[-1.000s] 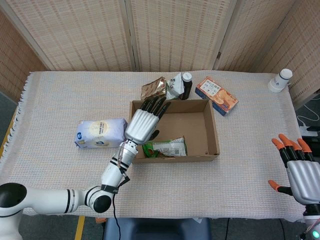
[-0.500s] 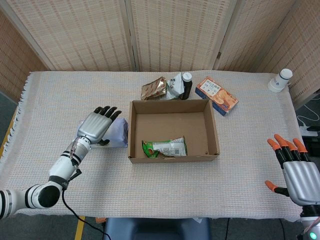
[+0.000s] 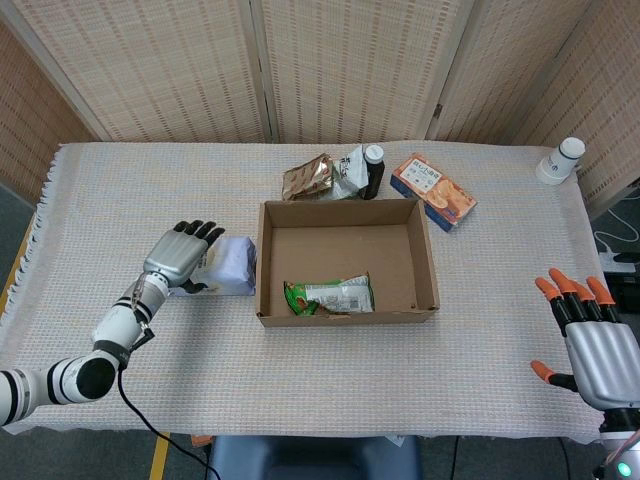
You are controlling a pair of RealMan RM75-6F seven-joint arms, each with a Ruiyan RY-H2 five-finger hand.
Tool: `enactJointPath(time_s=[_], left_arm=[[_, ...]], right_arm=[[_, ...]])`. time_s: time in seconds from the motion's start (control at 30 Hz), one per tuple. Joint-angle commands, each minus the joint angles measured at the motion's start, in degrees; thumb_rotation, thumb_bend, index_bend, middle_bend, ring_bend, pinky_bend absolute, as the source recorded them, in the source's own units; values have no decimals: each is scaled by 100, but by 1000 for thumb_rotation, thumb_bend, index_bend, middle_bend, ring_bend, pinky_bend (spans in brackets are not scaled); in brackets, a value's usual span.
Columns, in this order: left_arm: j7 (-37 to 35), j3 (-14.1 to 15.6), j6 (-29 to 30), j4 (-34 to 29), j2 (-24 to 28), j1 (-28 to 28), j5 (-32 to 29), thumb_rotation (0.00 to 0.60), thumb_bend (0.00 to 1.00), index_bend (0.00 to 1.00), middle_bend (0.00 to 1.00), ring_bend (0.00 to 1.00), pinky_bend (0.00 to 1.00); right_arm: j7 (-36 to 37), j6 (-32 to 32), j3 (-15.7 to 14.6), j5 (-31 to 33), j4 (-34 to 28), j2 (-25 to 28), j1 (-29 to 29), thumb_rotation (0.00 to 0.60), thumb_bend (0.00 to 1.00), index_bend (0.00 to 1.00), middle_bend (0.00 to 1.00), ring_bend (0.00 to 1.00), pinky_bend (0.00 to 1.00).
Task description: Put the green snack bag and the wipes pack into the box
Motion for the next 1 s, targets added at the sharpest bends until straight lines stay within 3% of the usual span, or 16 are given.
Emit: enactJointPath(time_s=[0.03, 0.33, 0.7, 0.9, 0.97, 1.0], left_arm=[[-197, 175, -431, 681, -241, -201, -72, 600, 219, 0, 0, 0, 92], [-653, 577, -985, 1338, -412, -332, -347, 600, 220, 0, 0, 0, 86], [-1026, 930, -1127, 1698, -611, -421, -392, 600, 213, 0, 0, 0, 107], [-1145, 1149, -1093, 1953, -892, -408, -427, 600, 221, 0, 4, 10, 187], [-1234, 1100, -845, 2025, -1002, -329, -266, 600, 232, 13, 77, 88, 279], [-1285, 1052, -691, 2043, -1047, -279, -146, 600, 245, 61, 166, 172, 354]], right_arm=[[-52, 15, -4, 2, 4, -28, -3, 600, 4, 103, 9, 0, 0], [-201, 7, 1, 100, 40, -131, 20, 600, 5, 102, 9, 0, 0], [-270, -54, 12, 202, 68, -200, 78, 600, 4, 102, 9, 0, 0], [-242, -43, 11, 220, 67, -191, 77, 600, 5, 103, 9, 0, 0], [-219, -47, 13, 232, 69, -181, 81, 600, 4, 103, 9, 0, 0], [-214, -50, 15, 237, 69, -177, 84, 600, 4, 103, 9, 0, 0]])
